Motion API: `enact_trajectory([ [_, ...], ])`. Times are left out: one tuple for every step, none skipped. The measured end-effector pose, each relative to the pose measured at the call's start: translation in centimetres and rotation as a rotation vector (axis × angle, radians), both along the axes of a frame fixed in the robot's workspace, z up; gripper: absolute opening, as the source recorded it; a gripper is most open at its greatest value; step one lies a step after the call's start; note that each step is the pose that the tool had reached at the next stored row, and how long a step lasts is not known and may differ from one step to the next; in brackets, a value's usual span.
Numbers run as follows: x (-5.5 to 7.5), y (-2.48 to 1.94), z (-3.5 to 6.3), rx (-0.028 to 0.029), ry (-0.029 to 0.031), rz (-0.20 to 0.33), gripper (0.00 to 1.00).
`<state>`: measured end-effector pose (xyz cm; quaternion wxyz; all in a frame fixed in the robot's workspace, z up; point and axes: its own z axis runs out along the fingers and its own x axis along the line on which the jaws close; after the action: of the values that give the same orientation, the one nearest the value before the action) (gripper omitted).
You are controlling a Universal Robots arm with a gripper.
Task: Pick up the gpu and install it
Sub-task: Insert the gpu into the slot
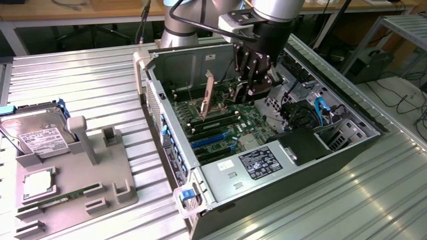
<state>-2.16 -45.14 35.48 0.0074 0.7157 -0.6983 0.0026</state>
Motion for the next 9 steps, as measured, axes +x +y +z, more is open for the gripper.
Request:
enact_trajectory([
  [0.00, 0.00, -0.06, 0.0000, 0.0000, 0.000, 0.28],
  [0.00, 0.00, -0.12, 0.0000, 0.0000, 0.000, 0.28],
  [0.00, 0.00, -0.19, 0.0001, 0.0000, 0.000, 0.28],
  [0.00, 0.00, -0.24, 0.0000, 0.0000, 0.000, 0.28],
  [0.00, 0.00, -0.31, 0.0000, 0.0000, 0.000, 0.28],
  [0.00, 0.00, -0.37, 0.0000, 0.0000, 0.000, 0.28],
  [0.00, 0.00, -0.43, 0.0000, 0.0000, 0.000, 0.28],
  [0.00, 0.00, -0.49, 0.0000, 0.0000, 0.000, 0.28],
  [0.00, 0.00, -0.56, 0.0000, 0.0000, 0.000, 0.28],
])
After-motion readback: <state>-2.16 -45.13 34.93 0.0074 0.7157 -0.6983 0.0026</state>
